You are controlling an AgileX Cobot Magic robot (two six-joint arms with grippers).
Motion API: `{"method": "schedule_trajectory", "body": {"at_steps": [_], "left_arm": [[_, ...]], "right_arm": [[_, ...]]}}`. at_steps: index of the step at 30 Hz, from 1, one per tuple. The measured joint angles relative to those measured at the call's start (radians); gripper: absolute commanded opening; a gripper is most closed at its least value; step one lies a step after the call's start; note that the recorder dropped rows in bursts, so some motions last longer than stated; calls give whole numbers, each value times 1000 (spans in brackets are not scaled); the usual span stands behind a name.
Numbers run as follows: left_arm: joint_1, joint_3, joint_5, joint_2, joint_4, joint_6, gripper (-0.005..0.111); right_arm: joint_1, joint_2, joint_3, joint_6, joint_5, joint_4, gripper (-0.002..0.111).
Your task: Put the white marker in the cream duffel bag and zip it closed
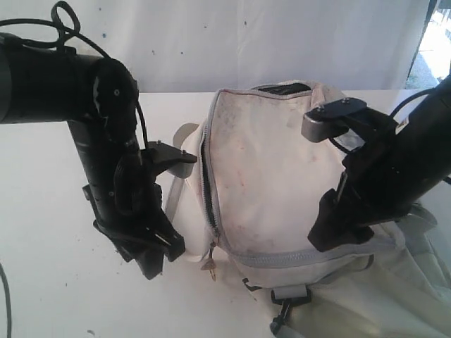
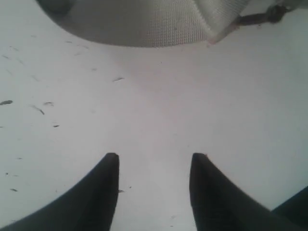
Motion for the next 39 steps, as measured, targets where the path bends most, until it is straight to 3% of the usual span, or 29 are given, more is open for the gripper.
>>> {"method": "schedule_trajectory", "body": {"at_steps": [4, 7, 10, 16, 20, 26, 39], "left_arm": [[-3, 28, -48, 0, -11, 51, 48], [-3, 30, -95, -7, -31, 53, 35], [-3, 70, -234, -66, -66, 38, 34], [-3, 264, -459, -170, -284, 227, 52], [-3, 352, -548, -170, -469, 389, 52], [-3, 374, -589, -170, -685, 605, 52], [-3, 376, -626, -81, -775, 670, 49]], "right_arm": [[0, 0, 28, -2, 6, -30, 58], [0, 0, 31, -2, 6, -34, 58], [2, 0, 31, -2, 6, -34, 58], [4, 0, 31, -2, -5, -34, 58], [4, 0, 31, -2, -11, -34, 58], [4, 0, 31, -2, -20, -34, 58], [4, 0, 31, -2, -28, -34, 58]]}}
